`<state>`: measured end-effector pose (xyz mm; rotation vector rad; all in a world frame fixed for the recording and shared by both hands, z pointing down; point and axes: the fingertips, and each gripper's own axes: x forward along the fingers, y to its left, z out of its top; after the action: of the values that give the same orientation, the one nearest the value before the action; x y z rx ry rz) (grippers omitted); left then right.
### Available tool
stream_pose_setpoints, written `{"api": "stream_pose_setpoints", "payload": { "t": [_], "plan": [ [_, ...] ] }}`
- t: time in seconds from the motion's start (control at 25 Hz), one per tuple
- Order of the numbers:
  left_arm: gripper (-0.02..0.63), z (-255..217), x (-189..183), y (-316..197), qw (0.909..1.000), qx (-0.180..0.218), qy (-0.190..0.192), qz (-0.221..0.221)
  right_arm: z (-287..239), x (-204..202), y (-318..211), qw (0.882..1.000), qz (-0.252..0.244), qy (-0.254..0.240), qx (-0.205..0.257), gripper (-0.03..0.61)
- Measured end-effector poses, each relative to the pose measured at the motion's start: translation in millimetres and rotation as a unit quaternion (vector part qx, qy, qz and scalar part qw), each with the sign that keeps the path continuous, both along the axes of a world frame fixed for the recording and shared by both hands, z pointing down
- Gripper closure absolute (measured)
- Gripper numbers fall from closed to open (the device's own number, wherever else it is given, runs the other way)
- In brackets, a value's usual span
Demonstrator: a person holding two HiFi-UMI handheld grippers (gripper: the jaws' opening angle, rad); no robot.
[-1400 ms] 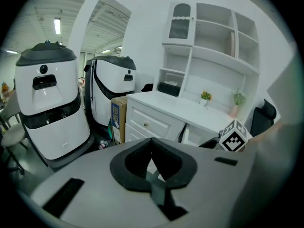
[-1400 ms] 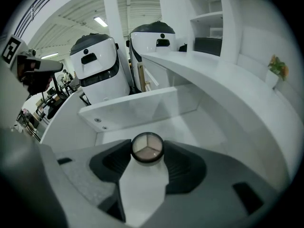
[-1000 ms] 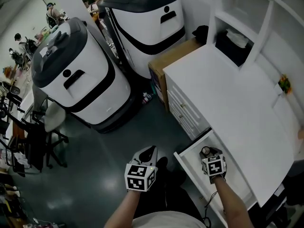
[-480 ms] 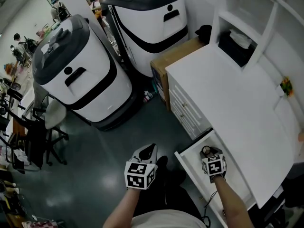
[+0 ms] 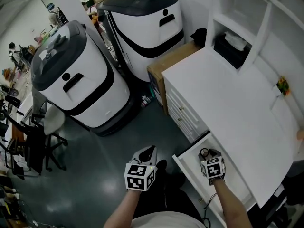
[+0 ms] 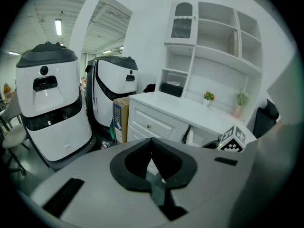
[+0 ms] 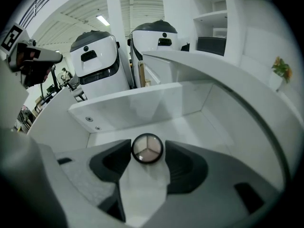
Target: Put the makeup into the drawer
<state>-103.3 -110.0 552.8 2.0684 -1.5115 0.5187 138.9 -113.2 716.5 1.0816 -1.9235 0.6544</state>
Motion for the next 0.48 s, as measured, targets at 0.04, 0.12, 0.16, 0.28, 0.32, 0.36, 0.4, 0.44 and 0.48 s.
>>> {"api": "stream_pose_setpoints", "payload": {
  "t": [0.04,0.12,0.16,0.28,0.32,0.36,0.4,0.44,0.48],
  "plan": [
    [0.611,-0.4,1.6,-0.9,1.0000,0.001,0.001,0.003,-3.8,0.6,0.3,1.000,0.004,-0.004,0.003,0.360],
    [0.611,-1.0,5.6,-2.8,0.9999,0.005,0.003,0.009,-13.3,0.7,1.5,1.000,0.013,-0.014,0.011,0.360],
    [0.611,-1.5,7.8,-4.1,0.9999,0.007,0.004,0.012,-19.4,-0.3,2.0,1.000,0.017,-0.020,0.017,0.360],
    [0.611,-4.3,16.0,-8.9,0.9996,0.012,0.005,0.025,-40.5,-5.1,2.9,0.998,0.026,-0.044,0.037,0.360],
    [0.612,-5.6,18.9,-10.3,0.9994,0.014,0.006,0.030,-48.1,-6.7,3.4,0.997,0.029,-0.052,0.043,0.360],
    [0.612,-6.8,22.0,-11.6,0.9993,0.015,0.006,0.035,-55.6,-8.0,4.2,0.996,0.034,-0.061,0.048,0.362],
    [0.612,-7.8,25.3,-12.7,0.9990,0.017,0.007,0.040,-62.5,-8.8,5.5,0.995,0.039,-0.070,0.053,0.362],
    [0.611,-8.7,28.8,-13.8,0.9988,0.019,0.007,0.045,-69.0,-9.0,7.1,0.994,0.044,-0.079,0.057,0.362],
    [0.612,-9.7,32.6,-14.9,0.9985,0.021,0.008,0.050,-75.5,-8.8,8.4,0.993,0.050,-0.088,0.061,0.370]
  ]
}}
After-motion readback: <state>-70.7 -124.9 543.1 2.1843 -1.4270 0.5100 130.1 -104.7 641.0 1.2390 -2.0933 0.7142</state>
